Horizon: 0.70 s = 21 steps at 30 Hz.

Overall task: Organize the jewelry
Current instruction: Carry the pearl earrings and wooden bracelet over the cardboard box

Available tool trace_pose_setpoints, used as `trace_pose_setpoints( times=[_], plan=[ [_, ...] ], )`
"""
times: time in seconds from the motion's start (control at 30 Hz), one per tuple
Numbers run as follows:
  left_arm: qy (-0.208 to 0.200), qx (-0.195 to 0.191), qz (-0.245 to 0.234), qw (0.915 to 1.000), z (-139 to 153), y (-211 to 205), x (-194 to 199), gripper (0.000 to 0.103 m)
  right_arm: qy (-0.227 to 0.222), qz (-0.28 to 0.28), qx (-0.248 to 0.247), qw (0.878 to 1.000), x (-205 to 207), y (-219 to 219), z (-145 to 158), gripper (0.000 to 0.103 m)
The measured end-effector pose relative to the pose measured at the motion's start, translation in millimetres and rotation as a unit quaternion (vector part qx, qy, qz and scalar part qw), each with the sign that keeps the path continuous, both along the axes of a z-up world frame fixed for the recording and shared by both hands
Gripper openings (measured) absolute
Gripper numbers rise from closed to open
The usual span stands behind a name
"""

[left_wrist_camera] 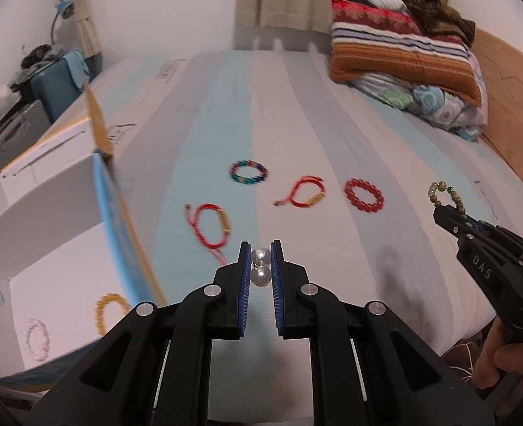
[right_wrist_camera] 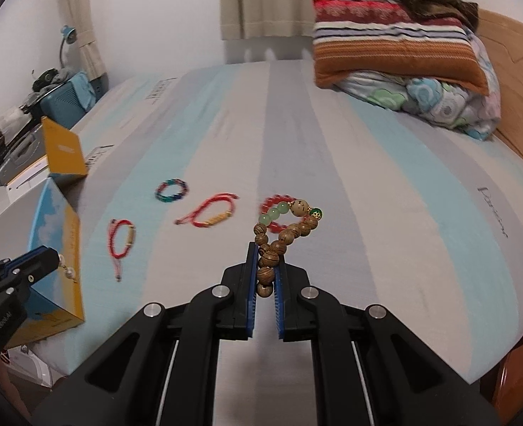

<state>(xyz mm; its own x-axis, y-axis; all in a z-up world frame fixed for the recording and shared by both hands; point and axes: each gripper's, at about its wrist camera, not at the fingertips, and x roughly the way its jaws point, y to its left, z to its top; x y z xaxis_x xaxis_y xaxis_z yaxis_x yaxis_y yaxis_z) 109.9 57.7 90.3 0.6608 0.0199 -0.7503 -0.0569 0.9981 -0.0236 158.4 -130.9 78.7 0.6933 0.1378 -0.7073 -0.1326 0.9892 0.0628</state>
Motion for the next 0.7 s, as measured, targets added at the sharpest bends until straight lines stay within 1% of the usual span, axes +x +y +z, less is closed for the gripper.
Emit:
trace_pose_setpoints(
  times=[0.3, 0.47, 0.7],
  plan=[
    [-0.015, 0.002, 0.038, 0.9992, 27, 52, -19, 0.011, -0.010, 0.037, -0.004, 0.999, -6, 54, 22, 0.007],
    [-0.020, -0.002, 0.057, 0.9982, 32, 83, -32, 0.011, -0.016, 0.061, -0.005, 0.998, -10, 93, 32, 0.007],
    [-0.028, -0.004, 0.099, 0.9947, 37, 130, -58, 0.011, -0.027, 0.107, -0.008, 0.994, -23, 151, 39, 0.007]
  ],
)
